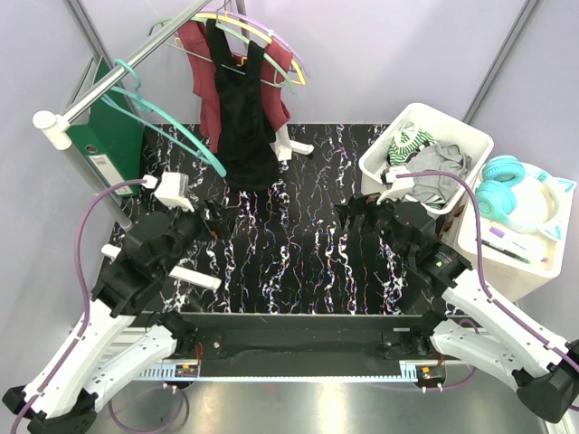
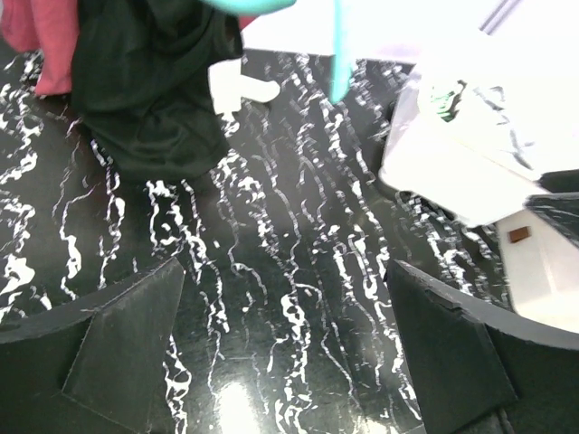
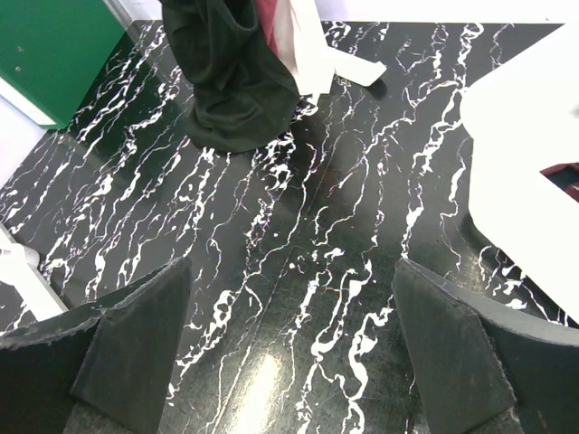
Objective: Place the tank top on the hanger
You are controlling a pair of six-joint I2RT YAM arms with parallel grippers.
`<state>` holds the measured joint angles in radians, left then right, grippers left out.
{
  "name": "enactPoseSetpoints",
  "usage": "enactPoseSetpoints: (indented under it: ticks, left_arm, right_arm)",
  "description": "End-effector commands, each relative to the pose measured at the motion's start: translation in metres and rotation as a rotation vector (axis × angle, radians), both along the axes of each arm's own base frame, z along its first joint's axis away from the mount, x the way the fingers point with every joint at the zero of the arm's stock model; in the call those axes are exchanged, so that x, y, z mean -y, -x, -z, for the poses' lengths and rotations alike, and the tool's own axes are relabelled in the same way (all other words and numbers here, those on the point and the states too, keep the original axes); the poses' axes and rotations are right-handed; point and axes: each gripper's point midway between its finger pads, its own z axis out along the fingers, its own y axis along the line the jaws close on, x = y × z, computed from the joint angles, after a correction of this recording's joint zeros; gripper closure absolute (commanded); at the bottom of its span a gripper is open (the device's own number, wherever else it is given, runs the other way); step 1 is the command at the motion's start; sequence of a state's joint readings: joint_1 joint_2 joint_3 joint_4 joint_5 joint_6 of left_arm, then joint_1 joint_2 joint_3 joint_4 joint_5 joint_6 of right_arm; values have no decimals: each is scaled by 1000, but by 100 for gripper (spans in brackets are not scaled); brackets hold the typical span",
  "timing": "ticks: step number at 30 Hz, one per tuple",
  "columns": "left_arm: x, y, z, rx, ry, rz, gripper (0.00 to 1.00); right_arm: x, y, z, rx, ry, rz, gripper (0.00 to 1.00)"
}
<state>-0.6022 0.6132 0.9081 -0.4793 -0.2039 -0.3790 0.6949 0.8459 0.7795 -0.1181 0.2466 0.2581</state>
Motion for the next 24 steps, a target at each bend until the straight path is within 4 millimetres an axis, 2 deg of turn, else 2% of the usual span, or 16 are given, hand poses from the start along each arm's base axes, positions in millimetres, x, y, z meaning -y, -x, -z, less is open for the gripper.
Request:
enactPoseSetpoints:
  ticks: [1, 3, 6, 7, 10, 13, 16, 20, 24]
  left_arm:
    - [-3, -9, -13, 24, -6, -38, 1]
    - [-3, -8, -11, 30, -18, -33, 1]
    - [-13, -11, 5, 21, -49, -83, 1]
    - [-16, -12, 15, 6, -71, -96, 1]
    - [-24, -11, 28, 4, -133, -114, 1]
    - [-27, -9, 30, 13, -151, -108, 1]
    - [-29, -6, 28, 22, -151, -106, 1]
    - [-28, -1, 25, 36, -129, -92, 1]
    - [-23, 1, 25, 34, -119, -63, 1]
  right_arm:
    - [9, -5, -9, 29, -50, 72, 0]
    - [11, -5, -12, 41, -52, 79, 0]
    - [9, -4, -12, 46, -46, 65, 0]
    - [8, -4, -12, 47, -44, 60, 0]
    - [6, -4, -14, 40, -25, 43, 0]
    - [10, -4, -21, -13, 59, 51, 0]
    - [23, -11, -28, -77, 149, 129, 0]
    - [45, -30, -47, -100, 227, 302, 0]
    - [53, -61, -60, -148, 196, 339, 0]
